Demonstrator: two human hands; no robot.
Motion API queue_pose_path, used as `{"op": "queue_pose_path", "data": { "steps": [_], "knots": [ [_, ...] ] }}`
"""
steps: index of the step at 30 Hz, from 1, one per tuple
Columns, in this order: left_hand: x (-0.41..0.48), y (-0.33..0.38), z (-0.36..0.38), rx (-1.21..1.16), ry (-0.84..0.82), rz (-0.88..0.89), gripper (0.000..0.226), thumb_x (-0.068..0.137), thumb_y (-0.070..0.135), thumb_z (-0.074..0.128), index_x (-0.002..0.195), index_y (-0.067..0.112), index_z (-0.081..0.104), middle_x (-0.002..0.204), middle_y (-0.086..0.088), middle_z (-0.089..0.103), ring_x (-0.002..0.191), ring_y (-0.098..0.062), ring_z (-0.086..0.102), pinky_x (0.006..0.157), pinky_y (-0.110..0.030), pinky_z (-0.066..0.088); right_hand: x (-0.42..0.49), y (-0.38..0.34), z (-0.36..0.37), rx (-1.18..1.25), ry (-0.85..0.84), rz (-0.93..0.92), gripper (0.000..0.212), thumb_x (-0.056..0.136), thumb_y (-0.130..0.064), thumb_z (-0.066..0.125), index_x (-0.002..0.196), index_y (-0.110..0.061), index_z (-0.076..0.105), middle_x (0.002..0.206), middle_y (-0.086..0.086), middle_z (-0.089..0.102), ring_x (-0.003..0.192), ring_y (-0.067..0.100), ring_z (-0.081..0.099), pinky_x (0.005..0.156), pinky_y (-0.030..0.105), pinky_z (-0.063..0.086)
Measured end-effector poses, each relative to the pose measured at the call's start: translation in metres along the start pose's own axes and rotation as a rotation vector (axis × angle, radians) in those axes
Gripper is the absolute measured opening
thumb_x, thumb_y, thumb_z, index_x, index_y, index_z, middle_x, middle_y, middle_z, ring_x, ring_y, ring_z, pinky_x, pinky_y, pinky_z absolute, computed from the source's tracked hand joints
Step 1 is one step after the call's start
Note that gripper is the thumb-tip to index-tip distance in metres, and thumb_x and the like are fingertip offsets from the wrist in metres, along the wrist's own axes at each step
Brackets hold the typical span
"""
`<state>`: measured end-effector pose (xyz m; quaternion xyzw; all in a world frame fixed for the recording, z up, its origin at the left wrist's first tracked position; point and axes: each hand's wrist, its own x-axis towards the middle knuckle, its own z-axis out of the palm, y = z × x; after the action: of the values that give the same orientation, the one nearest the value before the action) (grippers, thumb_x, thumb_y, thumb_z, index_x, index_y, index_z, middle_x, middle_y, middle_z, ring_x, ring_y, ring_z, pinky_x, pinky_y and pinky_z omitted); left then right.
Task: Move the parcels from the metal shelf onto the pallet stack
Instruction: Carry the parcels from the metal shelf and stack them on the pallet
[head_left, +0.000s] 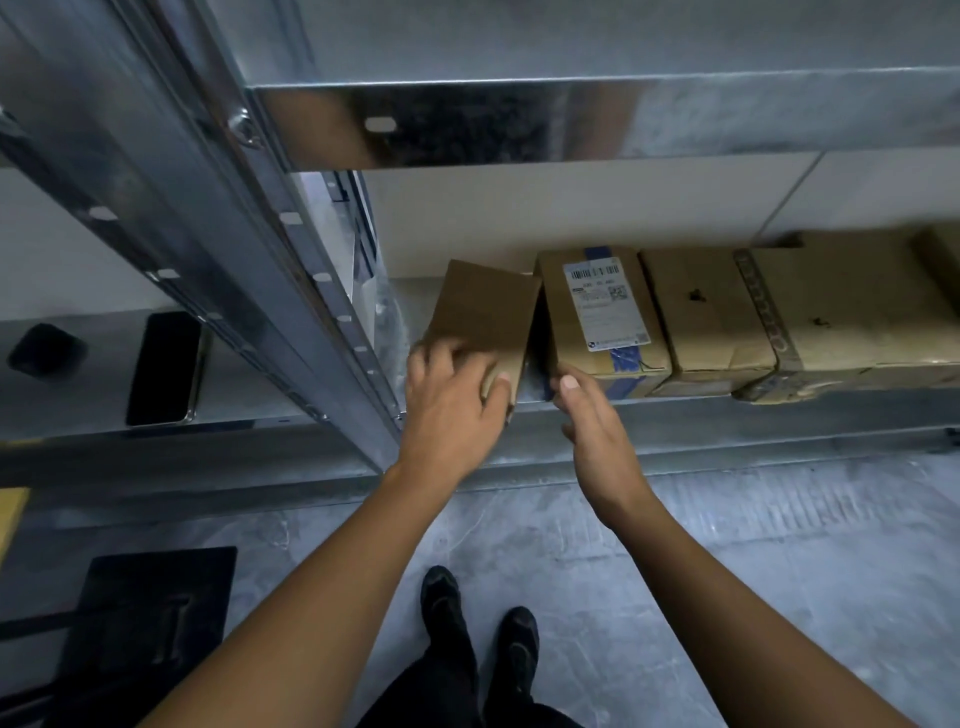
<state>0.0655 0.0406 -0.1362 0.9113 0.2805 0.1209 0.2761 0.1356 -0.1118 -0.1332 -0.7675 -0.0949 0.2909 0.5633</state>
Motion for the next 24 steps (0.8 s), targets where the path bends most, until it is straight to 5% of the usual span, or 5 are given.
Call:
{"op": "queue_pose_path", "data": {
  "steps": [5,12,17,20,24],
  "knots": [
    [-0.001,-0.009,-0.004,-0.138,0.085,-0.106,0.058,0.099,0.042,0.063,0.151,0.021,0.048,0.164,-0.015,0.025,0.156,-0.033,0.014,0.121,-0.044,0.026,0.007,-0.005,0.014,-0.006,-0.013,0.035,0.063,0.084,-0.086,0.036,0.135,-0.052,0.051,0.145,-0.019,0.058,0.139,0.005,0.051,0.121,0.048,0.038],
    [0.003,-0.011,-0.003,-0.380,0.044,-0.311,0.078,0.098,0.046,0.063,0.161,0.016,0.027,0.161,-0.009,0.036,0.149,-0.026,0.035,0.118,-0.042,0.036,0.016,-0.011,0.033,-0.038,-0.011,0.051,0.094,0.083,-0.084,0.037,0.161,-0.032,0.038,0.159,-0.007,0.049,0.146,0.011,0.044,0.124,0.044,0.035],
    [-0.006,-0.013,0.004,-0.348,0.038,-0.339,0.078,0.095,0.058,0.060,0.156,0.015,0.039,0.142,-0.006,0.044,0.131,-0.025,0.049,0.099,-0.033,0.041,0.010,-0.005,0.032,-0.048,0.063,0.026,0.084,0.089,-0.076,0.042,0.157,-0.025,0.041,0.154,-0.007,0.051,0.143,0.012,0.046,0.120,0.040,0.038],
    [-0.026,-0.011,0.008,-0.433,0.074,-0.327,0.072,0.088,0.064,0.058,0.147,0.022,0.050,0.124,0.005,0.046,0.117,-0.008,0.043,0.090,-0.018,0.036,-0.003,0.003,0.028,-0.039,0.130,0.008,0.081,0.086,-0.078,0.046,0.147,-0.025,0.048,0.148,-0.004,0.053,0.138,0.014,0.050,0.119,0.046,0.041],
    [-0.059,0.002,0.010,-0.668,0.105,-0.314,0.062,0.082,0.063,0.066,0.135,0.037,0.049,0.135,0.015,0.039,0.118,0.010,0.042,0.091,0.003,0.033,-0.027,0.015,0.016,-0.008,0.136,-0.022,0.081,0.081,-0.081,0.051,0.143,-0.030,0.053,0.140,-0.006,0.052,0.130,0.011,0.055,0.114,0.046,0.047]
  ]
}}
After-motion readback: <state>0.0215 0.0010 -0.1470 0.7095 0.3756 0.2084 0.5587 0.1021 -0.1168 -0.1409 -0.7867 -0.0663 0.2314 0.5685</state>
